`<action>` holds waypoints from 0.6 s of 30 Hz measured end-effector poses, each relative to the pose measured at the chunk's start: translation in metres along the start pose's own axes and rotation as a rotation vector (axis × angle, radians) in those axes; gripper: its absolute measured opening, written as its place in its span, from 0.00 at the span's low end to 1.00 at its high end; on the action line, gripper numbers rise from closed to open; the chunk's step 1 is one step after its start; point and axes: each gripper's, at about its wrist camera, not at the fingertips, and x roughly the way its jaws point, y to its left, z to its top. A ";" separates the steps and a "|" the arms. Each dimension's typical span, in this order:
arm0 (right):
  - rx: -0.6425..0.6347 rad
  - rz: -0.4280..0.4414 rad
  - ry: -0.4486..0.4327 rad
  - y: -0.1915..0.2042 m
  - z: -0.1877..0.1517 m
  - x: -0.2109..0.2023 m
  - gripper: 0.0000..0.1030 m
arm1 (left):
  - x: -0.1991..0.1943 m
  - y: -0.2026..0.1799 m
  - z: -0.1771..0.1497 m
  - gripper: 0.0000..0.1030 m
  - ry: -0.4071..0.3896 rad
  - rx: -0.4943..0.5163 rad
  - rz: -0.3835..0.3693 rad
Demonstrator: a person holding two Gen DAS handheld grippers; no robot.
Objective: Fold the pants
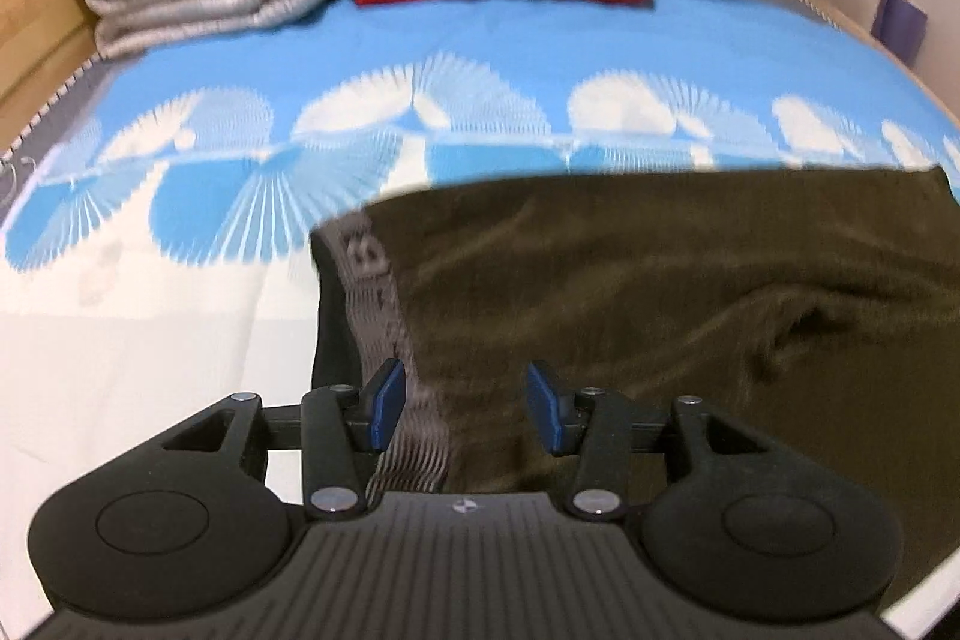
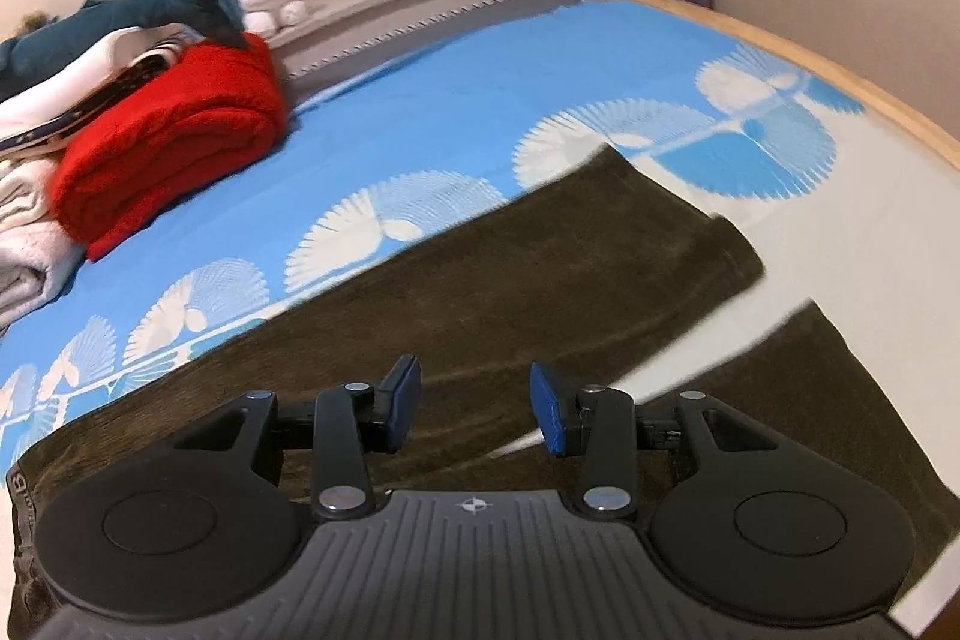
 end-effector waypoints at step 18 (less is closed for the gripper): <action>-0.088 0.024 -0.018 0.075 0.016 0.036 0.34 | 0.030 -0.023 0.061 0.05 -0.008 -0.248 -0.016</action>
